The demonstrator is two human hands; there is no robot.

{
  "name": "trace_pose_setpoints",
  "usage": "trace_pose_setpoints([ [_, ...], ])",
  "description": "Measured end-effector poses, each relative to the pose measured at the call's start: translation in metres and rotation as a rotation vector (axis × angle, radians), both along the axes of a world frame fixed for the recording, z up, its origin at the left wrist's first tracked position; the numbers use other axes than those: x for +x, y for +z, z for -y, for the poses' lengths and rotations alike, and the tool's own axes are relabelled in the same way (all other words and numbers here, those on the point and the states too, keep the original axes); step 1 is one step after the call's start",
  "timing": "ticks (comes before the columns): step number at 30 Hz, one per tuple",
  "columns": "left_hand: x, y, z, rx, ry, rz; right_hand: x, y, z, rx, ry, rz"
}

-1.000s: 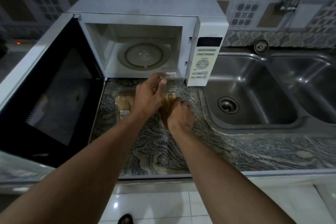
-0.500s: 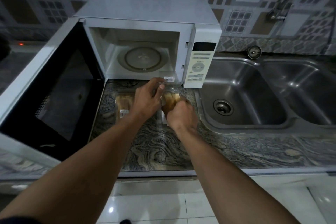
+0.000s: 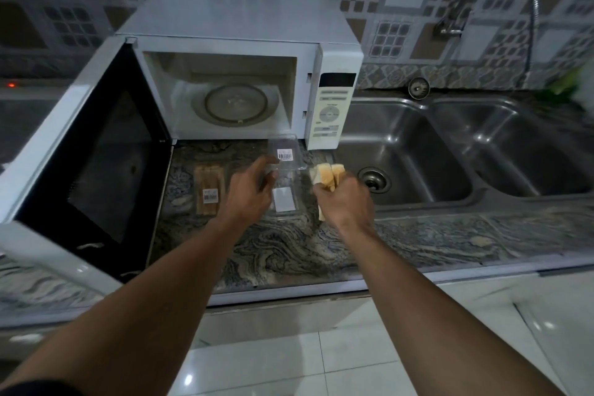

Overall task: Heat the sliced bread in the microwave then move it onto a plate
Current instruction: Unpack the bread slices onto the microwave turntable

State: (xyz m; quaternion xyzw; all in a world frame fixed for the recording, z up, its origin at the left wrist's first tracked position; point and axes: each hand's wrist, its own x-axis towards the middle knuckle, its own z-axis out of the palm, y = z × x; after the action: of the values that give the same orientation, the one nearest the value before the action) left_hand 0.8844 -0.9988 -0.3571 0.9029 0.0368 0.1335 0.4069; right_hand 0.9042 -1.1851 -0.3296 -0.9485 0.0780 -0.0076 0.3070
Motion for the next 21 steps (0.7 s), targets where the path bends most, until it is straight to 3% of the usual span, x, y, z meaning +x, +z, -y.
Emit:
trace_pose_setpoints([
  [8,-0.023,-0.016,0.006,0.125,-0.051,-0.098,0.001,0.018,0.000,0.034,-0.073,0.088],
  [11,-0.019,-0.019,0.006,0.091,0.005,-0.113,0.005,0.022,-0.005,0.051,-0.046,0.127],
  [16,-0.007,-0.019,0.009,0.195,0.034,-0.110,0.013,0.031,-0.015,0.103,0.009,0.147],
  [21,0.004,-0.023,0.005,0.102,0.041,-0.152,0.030,0.040,-0.030,0.131,0.080,0.195],
])
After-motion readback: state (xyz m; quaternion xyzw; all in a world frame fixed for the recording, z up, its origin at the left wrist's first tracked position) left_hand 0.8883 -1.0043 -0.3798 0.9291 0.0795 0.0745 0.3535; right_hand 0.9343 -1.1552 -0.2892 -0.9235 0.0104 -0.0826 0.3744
